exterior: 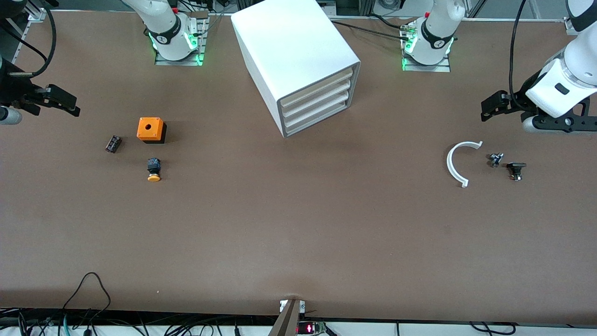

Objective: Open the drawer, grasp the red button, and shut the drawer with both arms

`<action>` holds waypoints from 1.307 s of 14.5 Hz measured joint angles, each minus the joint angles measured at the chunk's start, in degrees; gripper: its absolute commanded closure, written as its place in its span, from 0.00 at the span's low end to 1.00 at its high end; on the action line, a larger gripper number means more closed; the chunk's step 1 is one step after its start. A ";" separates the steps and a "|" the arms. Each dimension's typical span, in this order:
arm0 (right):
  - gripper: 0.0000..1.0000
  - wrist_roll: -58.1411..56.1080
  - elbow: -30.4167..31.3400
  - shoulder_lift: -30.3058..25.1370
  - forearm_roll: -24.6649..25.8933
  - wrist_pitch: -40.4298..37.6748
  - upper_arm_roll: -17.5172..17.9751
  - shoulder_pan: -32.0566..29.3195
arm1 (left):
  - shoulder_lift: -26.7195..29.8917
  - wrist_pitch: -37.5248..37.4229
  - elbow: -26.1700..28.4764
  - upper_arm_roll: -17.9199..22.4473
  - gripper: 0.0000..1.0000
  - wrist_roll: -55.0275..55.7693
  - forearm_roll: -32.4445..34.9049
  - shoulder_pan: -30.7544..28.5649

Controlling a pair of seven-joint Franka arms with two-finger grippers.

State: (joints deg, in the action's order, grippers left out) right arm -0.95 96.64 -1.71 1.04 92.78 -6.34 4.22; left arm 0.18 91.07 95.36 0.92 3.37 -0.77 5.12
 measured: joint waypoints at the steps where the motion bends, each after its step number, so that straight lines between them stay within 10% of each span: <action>1: 0.00 0.00 -0.01 -0.01 0.01 0.03 0.05 -0.10 | -0.40 -0.01 -0.38 0.01 0.00 0.00 -0.22 0.01; 7: 0.00 -0.05 -0.04 -0.01 0.02 0.29 4.18 -4.08 | -9.84 -2.74 -1.08 -0.28 0.00 -0.07 -3.33 1.61; 19: 0.00 0.15 -0.39 8.25 -0.02 12.19 6.31 -0.89 | -24.60 3.05 13.74 -8.37 0.01 -7.35 -43.96 9.00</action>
State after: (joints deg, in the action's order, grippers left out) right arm -0.80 96.25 6.54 1.02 104.97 -0.02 3.34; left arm -24.43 94.12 109.10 -7.45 -3.98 -44.73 14.12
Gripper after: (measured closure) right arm 0.000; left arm 0.000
